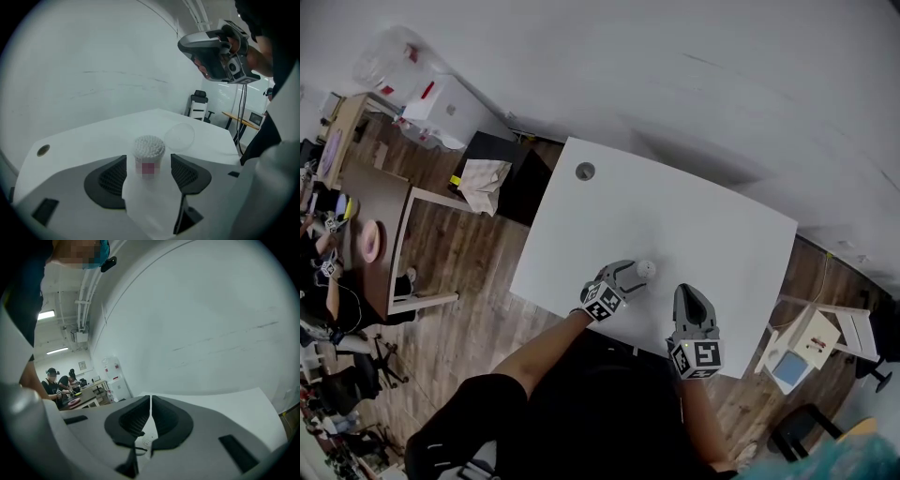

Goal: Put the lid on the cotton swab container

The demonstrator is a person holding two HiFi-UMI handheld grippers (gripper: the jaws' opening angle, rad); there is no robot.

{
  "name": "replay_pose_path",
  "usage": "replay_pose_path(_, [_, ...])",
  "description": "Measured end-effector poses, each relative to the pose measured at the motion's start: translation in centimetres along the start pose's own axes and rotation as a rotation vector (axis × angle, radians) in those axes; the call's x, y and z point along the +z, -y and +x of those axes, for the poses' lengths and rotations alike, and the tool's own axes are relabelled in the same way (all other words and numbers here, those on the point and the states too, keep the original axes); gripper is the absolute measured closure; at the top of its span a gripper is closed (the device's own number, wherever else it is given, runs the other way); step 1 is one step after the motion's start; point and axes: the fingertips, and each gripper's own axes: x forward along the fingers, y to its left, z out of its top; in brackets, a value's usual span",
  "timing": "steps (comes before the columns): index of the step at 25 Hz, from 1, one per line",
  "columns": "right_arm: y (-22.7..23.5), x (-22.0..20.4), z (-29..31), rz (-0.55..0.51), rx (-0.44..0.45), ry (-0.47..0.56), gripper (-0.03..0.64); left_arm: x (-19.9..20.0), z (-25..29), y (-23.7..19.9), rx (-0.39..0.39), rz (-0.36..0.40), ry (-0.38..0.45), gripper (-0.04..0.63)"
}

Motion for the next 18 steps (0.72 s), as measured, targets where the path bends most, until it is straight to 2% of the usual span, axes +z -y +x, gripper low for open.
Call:
replay_pose_path(7, [1.8, -1.1, -0.3, 0.005, -0.039, -0.026, 0.581, -0.2, 1.9, -1.0, -0.035, -0.016, -0.001, 0.295])
replay_pose_path(13, [2.2, -3.4, -0.1, 0.009, -0.042, -0.083, 0.581, -0.5, 3.1, -0.1, -0.074, 0.013, -0.019, 0.295])
replay_pose_path(18, [1.7, -5.3, 0.8, 0.017, -0.008, -0.123, 0.581, -1.4, 3.8, -0.6, -0.063, -0.084, -0.026, 0.296])
